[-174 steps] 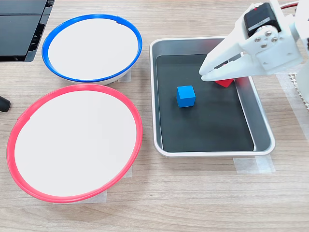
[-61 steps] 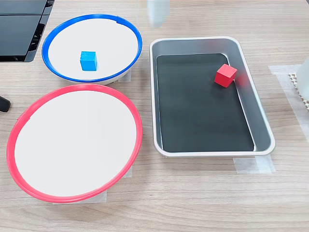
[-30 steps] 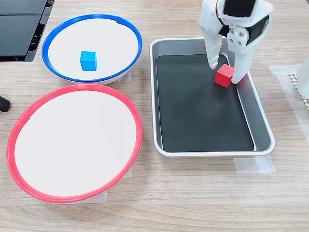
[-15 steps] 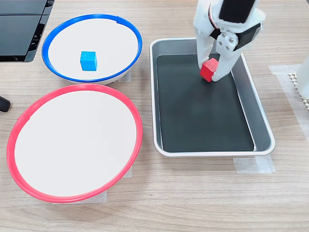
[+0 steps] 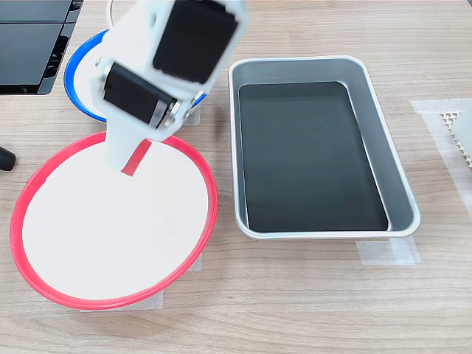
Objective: Move two blocks tray to matching dishes
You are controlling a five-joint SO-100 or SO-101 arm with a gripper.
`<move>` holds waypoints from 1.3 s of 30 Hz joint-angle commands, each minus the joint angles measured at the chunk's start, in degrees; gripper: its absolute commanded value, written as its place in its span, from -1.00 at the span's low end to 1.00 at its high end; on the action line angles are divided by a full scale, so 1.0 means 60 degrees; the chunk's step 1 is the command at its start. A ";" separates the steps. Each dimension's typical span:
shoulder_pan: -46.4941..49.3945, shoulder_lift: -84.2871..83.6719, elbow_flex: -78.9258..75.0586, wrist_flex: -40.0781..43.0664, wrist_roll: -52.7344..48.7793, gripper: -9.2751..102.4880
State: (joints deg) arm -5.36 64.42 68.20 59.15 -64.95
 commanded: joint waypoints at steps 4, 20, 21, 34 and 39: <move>-0.0249 -0.0029 0.0146 -0.0747 -0.0029 -0.30; 0.0981 1.1982 1.2070 -0.7485 0.9053 -0.84; 0.1187 1.2847 1.3257 -0.8027 0.9668 -0.84; 0.1670 2.1035 1.7490 -0.0601 1.1279 -0.84; 0.1758 2.1035 1.7505 -0.0352 1.1689 -0.84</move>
State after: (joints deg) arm 4.66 189.32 173.23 56.60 4.22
